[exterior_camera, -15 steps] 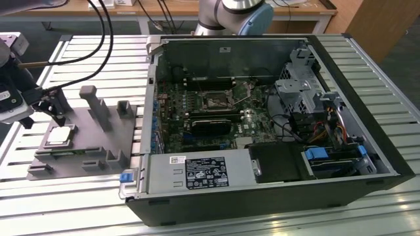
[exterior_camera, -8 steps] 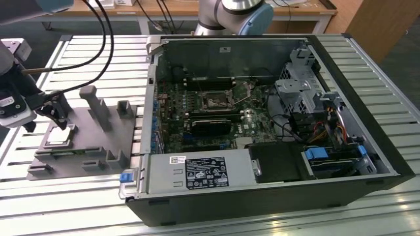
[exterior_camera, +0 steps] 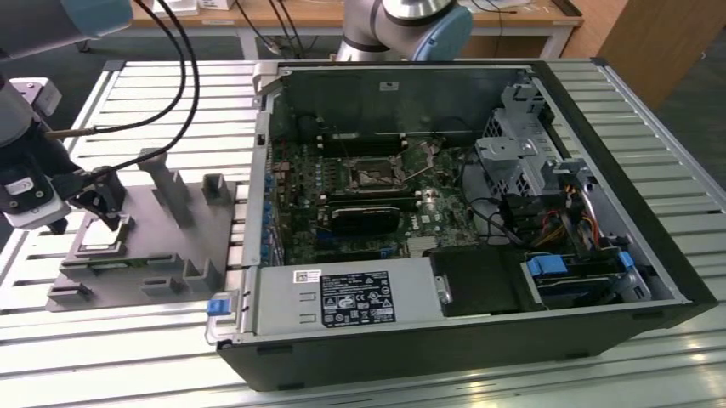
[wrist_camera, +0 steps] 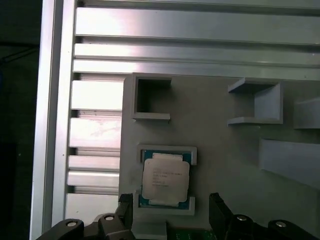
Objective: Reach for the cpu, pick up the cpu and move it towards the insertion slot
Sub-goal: 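Pick up the cpu and move it towards the insertion slot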
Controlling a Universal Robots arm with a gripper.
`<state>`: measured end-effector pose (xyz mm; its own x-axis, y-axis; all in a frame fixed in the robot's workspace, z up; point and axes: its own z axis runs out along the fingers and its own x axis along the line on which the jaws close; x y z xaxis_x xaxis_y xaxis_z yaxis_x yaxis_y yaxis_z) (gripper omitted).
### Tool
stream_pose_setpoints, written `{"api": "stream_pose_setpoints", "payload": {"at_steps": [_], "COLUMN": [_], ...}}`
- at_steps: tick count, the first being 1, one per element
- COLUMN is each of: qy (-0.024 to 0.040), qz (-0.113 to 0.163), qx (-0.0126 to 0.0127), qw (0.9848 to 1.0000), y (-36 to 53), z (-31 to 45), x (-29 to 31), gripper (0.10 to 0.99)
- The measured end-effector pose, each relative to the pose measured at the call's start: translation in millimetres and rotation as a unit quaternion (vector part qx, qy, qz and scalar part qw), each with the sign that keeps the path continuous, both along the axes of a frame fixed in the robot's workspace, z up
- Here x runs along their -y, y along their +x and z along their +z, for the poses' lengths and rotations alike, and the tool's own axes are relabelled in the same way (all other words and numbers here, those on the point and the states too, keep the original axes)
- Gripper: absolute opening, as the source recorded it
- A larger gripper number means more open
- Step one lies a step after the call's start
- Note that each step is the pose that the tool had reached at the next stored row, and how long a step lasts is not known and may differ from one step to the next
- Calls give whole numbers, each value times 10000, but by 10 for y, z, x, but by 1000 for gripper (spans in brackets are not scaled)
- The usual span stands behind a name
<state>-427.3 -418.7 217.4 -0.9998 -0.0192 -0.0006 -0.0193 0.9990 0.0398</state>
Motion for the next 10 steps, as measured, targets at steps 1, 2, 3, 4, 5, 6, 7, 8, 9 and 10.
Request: {"api": "stream_pose_setpoints", "payload": {"at_steps": [1, 2, 3, 4, 5, 6, 7, 8, 9, 10], "qy": [-2, -9, -14, -16, -17, -18, -18, -19, -19, -19], "qz": [0, 0, 0, 0, 0, 0, -2, -5, -7, -8], "qx": [0, 0, 0, 0, 0, 0, -1, 0, -1, -1], "qw": [10000, 10000, 10000, 10000, 10000, 10000, 10000, 10000, 10000, 10000], "y": [0, 0, 0, 0, 0, 0, 0, 0, 0, -1], "z": [-18, -37, -54, -70, -85, -101, -119, -135, -150, -162], "x": [0, -3, -9, -17, -26, -38, -49, -56, -62, -68], "gripper": [706, 706, 706, 706, 706, 706, 706, 706, 706, 706]}}
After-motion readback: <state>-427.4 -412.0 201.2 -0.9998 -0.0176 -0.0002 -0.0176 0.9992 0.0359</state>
